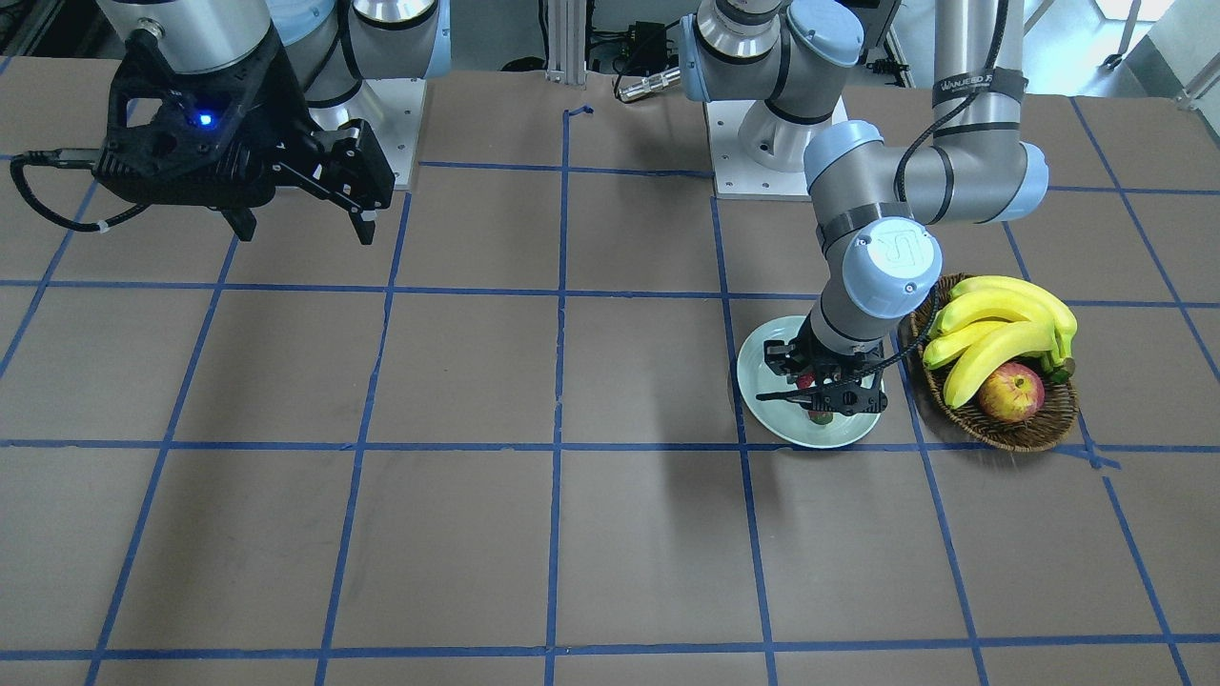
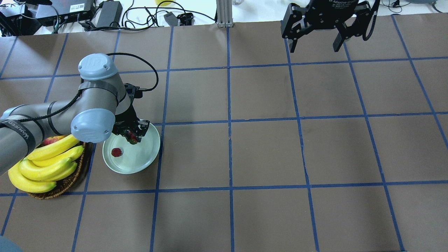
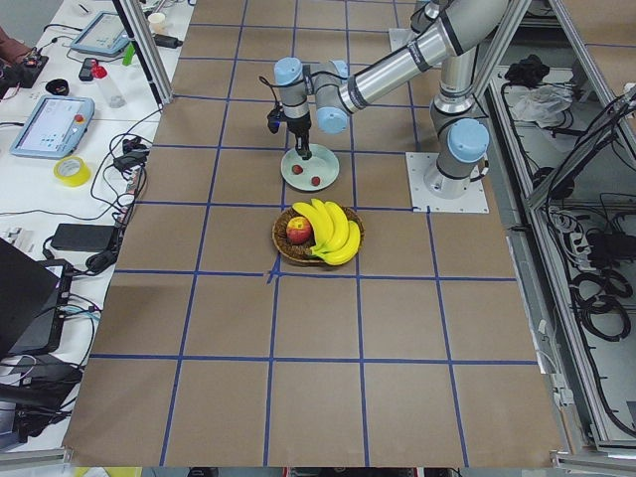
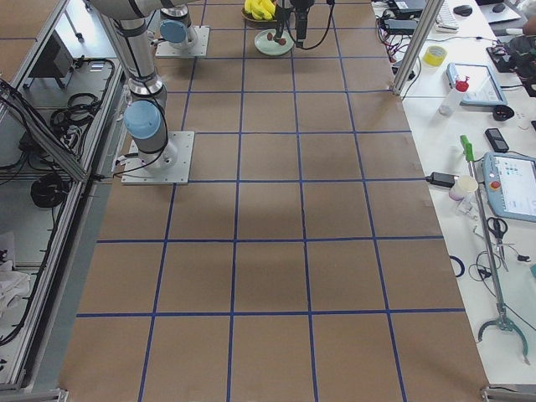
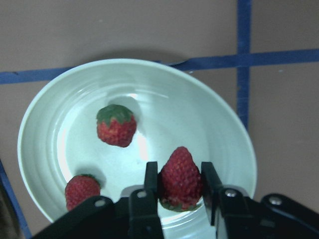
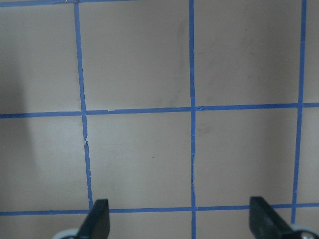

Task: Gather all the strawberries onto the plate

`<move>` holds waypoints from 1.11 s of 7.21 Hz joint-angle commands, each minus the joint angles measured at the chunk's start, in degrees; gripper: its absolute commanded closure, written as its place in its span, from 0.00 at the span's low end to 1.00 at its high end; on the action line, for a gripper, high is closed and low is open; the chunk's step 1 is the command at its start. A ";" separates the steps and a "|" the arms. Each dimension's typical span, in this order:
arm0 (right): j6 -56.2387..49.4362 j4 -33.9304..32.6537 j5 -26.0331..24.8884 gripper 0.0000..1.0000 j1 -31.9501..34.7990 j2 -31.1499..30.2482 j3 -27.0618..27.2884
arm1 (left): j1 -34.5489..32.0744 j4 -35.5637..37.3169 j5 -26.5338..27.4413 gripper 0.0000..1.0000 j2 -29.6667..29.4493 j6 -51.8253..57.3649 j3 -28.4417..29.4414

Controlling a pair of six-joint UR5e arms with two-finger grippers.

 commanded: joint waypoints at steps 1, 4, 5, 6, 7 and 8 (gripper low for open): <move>-0.08 0.00 0.00 0.00 0.07 0.00 0.02 | 0.65 -0.02 0.03 0.00 0.17 -0.42 -0.12; 0.09 -0.09 0.00 0.00 0.69 0.18 0.11 | -0.66 -9.26 -2.58 0.00 2.27 -4.61 7.92; 0.09 0.00 0.00 0.00 0.69 0.18 0.11 | -2.50 -20.30 -4.08 0.00 3.85 -5.26 15.72; 0.09 -0.09 0.00 0.00 0.69 0.27 0.19 | -5.48 -27.20 -3.84 0.00 4.47 -8.40 22.23; 0.09 -0.09 0.00 0.00 0.60 0.27 0.19 | -9.25 -28.57 -3.49 0.00 5.52 -10.95 26.82; -0.08 0.00 0.00 0.00 0.60 0.27 0.46 | -10.42 -28.76 -2.35 0.00 7.71 -11.06 29.30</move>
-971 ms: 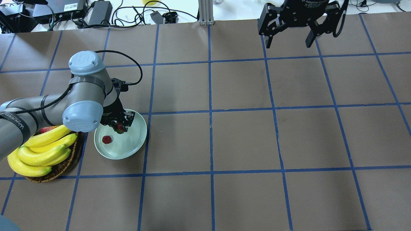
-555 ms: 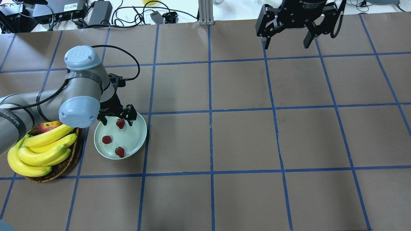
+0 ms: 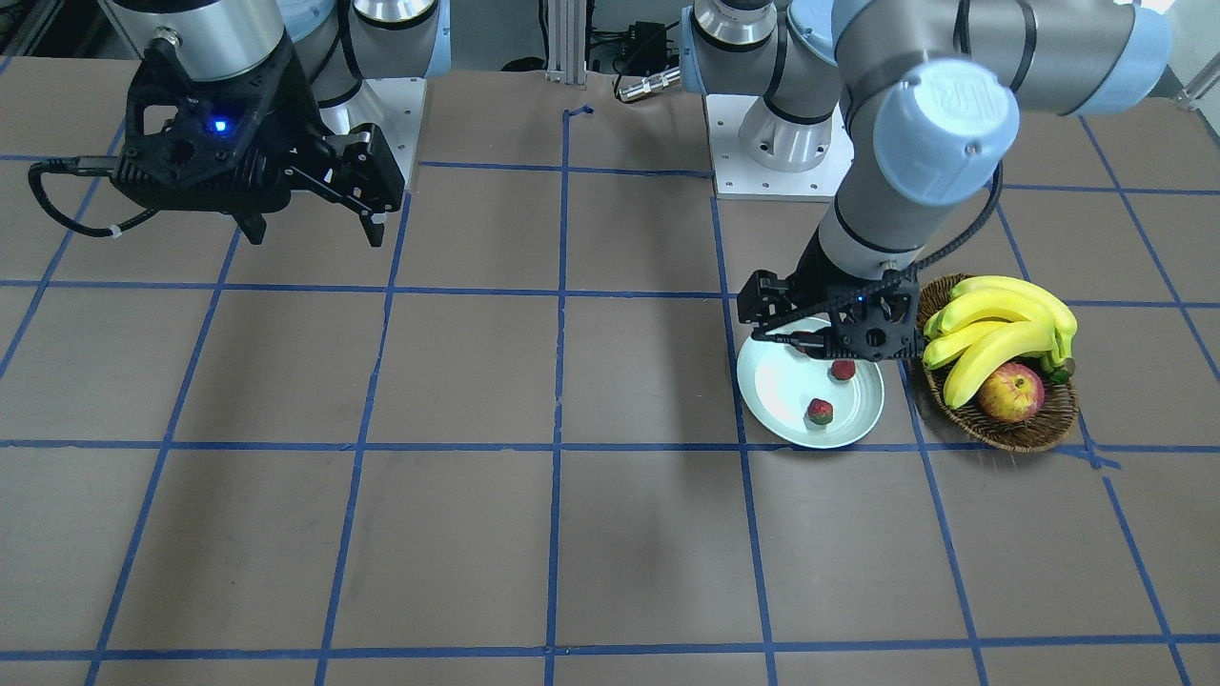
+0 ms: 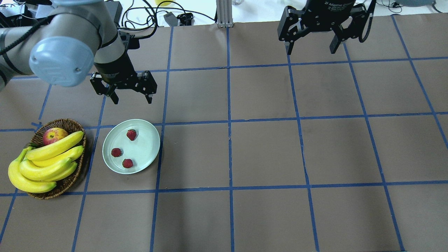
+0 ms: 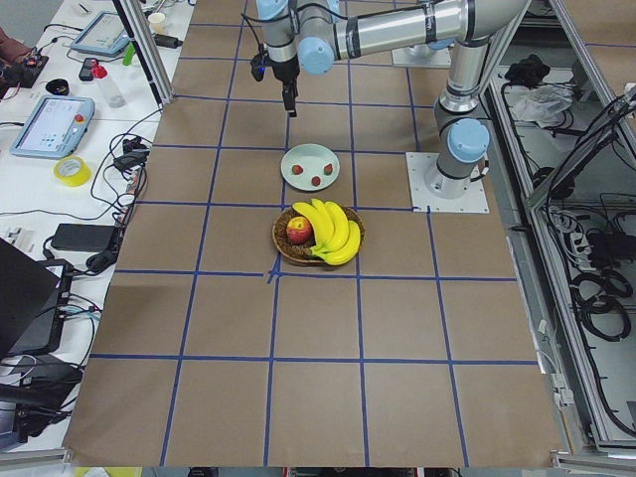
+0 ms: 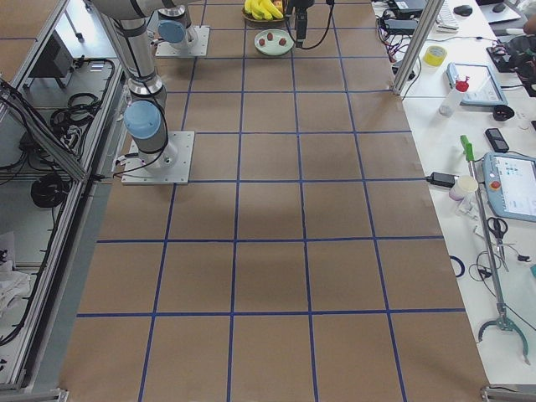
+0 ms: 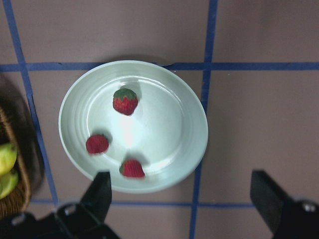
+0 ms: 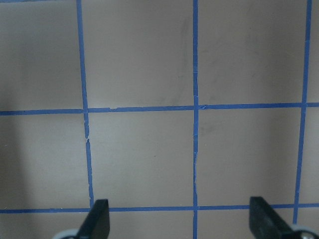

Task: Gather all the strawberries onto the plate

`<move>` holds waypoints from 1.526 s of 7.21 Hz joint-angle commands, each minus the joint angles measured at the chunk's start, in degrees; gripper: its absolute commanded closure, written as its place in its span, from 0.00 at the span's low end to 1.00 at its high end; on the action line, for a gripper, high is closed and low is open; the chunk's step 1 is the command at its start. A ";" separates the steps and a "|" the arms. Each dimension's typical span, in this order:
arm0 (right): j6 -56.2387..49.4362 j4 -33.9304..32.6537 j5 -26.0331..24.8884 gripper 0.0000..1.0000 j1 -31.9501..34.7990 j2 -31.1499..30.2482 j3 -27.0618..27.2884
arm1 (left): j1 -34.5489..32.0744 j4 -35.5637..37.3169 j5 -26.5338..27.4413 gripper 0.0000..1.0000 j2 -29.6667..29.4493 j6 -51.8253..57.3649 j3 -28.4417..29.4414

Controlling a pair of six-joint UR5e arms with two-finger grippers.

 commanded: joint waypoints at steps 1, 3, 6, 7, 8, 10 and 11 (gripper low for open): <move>-0.22 0.06 -0.17 0.00 -0.13 0.02 0.29 | -2.11 -1.72 0.42 0.00 3.93 -1.08 7.12; -0.13 -0.03 -0.09 0.00 -0.04 0.02 0.29 | 0.33 -2.07 0.77 0.00 4.48 -0.99 12.76; -0.05 -0.03 -0.09 0.00 -0.13 0.02 0.29 | 4.65 -8.66 0.50 0.00 6.67 -0.46 11.20; -0.05 -0.11 -0.09 0.00 -0.13 0.02 0.37 | 5.09 -8.40 0.15 0.00 6.85 -0.29 10.15; -0.05 -0.11 0.00 0.00 -0.13 0.02 0.29 | 4.84 -7.70 0.41 0.00 6.85 -0.37 9.36; -0.13 -0.11 -0.09 0.00 -0.13 0.02 0.29 | 4.84 -0.68 -0.20 0.00 6.94 0.68 7.07; -0.13 -0.11 -0.09 0.00 -0.13 0.02 0.29 | 4.75 -0.58 -0.20 0.00 6.94 0.68 7.32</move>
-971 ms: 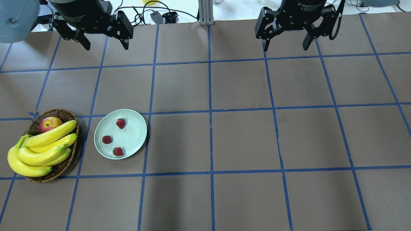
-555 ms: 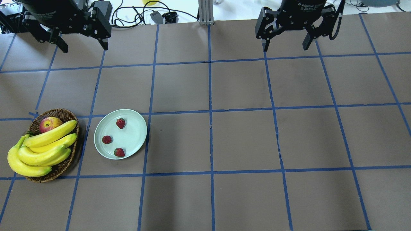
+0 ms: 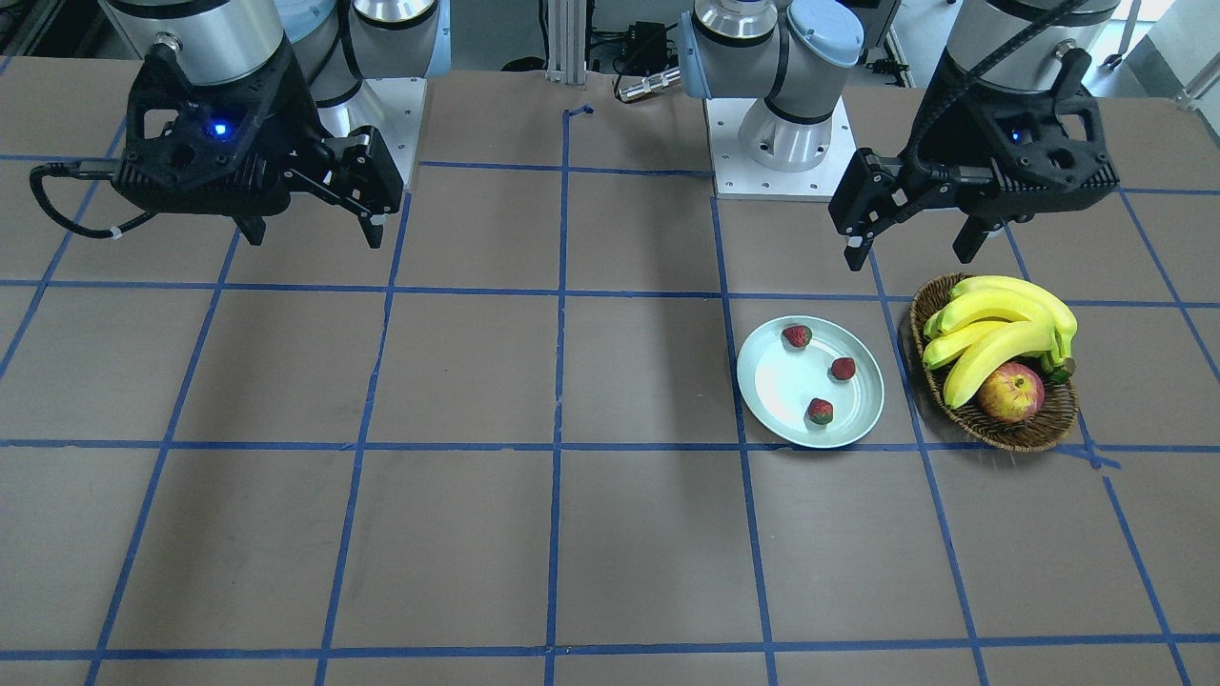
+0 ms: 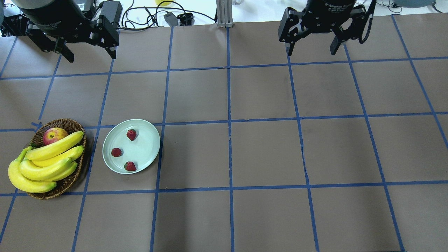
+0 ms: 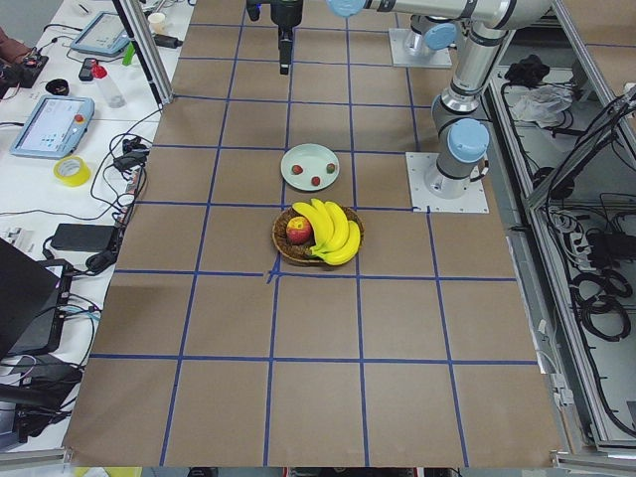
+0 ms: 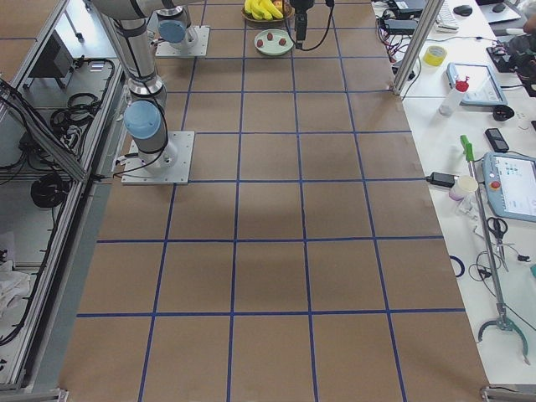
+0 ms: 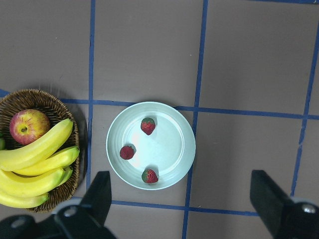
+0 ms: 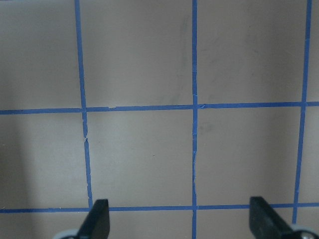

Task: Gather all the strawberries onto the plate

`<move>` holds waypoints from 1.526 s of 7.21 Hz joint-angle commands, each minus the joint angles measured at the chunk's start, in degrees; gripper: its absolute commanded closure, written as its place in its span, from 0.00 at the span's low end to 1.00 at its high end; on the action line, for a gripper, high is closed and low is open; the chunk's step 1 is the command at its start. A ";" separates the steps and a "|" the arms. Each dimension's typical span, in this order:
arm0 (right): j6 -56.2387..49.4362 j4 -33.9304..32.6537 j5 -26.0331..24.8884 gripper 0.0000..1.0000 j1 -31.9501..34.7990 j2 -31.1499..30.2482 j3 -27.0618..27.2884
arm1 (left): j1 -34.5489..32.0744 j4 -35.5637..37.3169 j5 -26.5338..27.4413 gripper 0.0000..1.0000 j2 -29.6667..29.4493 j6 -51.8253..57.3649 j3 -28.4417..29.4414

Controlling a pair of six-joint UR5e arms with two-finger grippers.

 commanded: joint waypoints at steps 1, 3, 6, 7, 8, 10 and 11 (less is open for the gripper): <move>-0.01 0.00 -0.01 0.00 -0.09 0.00 0.08 | -0.20 1.08 -0.11 0.00 0.39 0.06 -0.54; -0.01 0.09 -0.01 0.00 -0.27 0.00 0.00 | 0.50 0.99 -6.22 0.00 0.40 0.32 -0.45; -0.01 0.00 -0.01 0.00 -0.27 0.00 0.08 | 0.41 0.90 -3.28 0.00 0.57 0.76 -0.45; -0.01 0.09 -0.01 0.00 -0.27 0.00 0.08 | 0.41 0.90 -3.28 0.00 0.57 0.94 -0.54; -0.01 0.00 -0.01 0.00 -0.27 0.00 0.08 | 0.07 0.90 -3.19 0.00 0.75 1.11 -0.71; -0.01 0.09 -0.01 0.00 -0.27 0.00 0.08 | 0.06 1.52 -3.19 0.00 0.84 1.11 -1.07; -0.10 0.09 -0.01 0.00 -0.35 0.00 0.08 | 0.06 1.52 -3.19 0.00 0.84 1.11 -1.15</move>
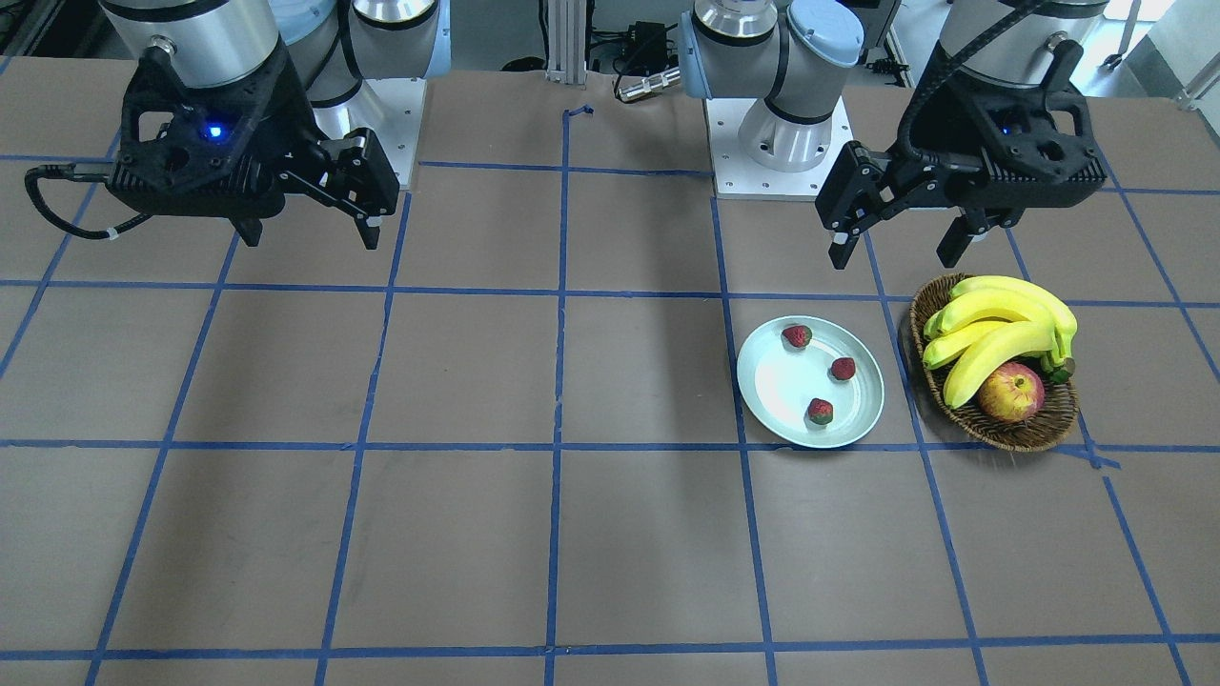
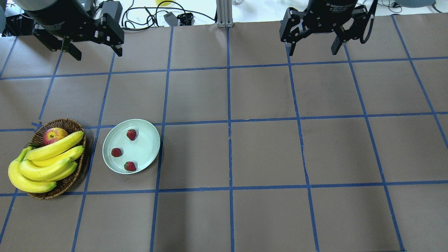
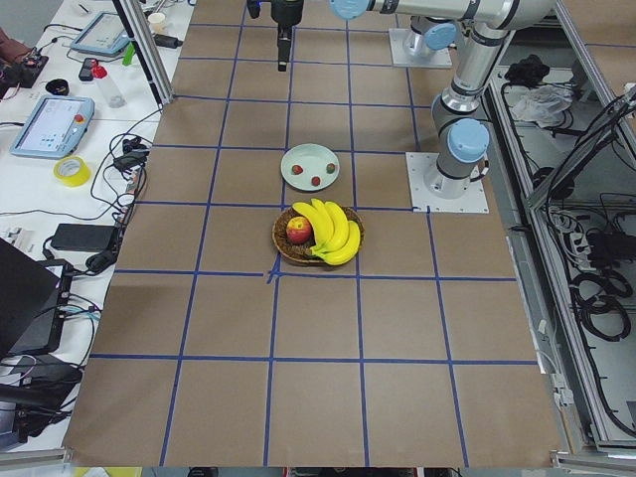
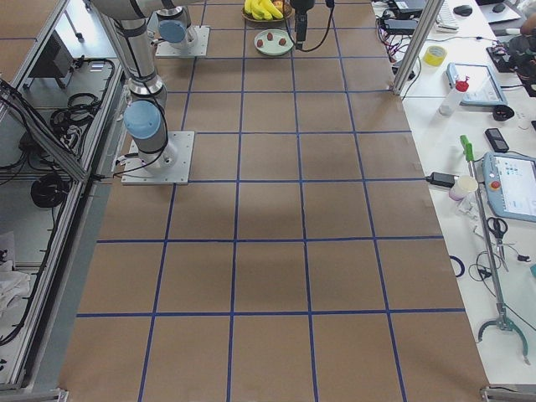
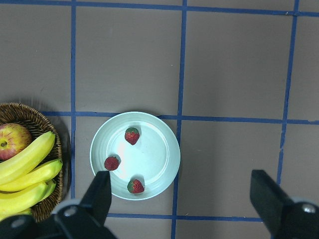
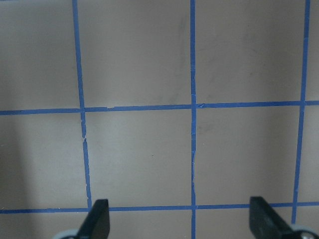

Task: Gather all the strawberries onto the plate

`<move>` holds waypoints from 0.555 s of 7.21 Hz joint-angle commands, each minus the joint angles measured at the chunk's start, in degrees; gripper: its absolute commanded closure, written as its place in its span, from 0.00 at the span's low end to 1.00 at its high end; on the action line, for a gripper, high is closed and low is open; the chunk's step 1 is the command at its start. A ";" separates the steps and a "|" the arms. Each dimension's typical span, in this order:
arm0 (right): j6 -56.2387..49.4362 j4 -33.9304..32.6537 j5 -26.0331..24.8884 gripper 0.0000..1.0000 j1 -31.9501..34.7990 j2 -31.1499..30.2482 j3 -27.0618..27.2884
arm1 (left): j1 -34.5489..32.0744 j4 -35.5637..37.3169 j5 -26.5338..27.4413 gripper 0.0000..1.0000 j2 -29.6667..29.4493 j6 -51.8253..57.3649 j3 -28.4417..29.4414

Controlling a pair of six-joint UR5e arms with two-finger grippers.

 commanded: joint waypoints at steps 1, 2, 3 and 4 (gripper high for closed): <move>-0.41 0.09 -0.17 0.00 -0.14 0.00 0.00 | 0.06 0.09 0.01 0.00 0.03 0.10 -0.11; -0.42 0.01 0.00 0.00 -0.14 0.00 0.00 | 0.24 0.09 -0.08 0.00 0.03 0.10 -0.11; -0.42 -0.43 0.17 0.00 -0.14 0.00 0.00 | 0.24 0.09 -0.08 0.00 0.03 0.10 -0.11; -0.33 -2.69 0.35 0.00 -0.05 0.00 0.09 | 0.24 0.09 0.01 0.00 0.03 0.10 -0.11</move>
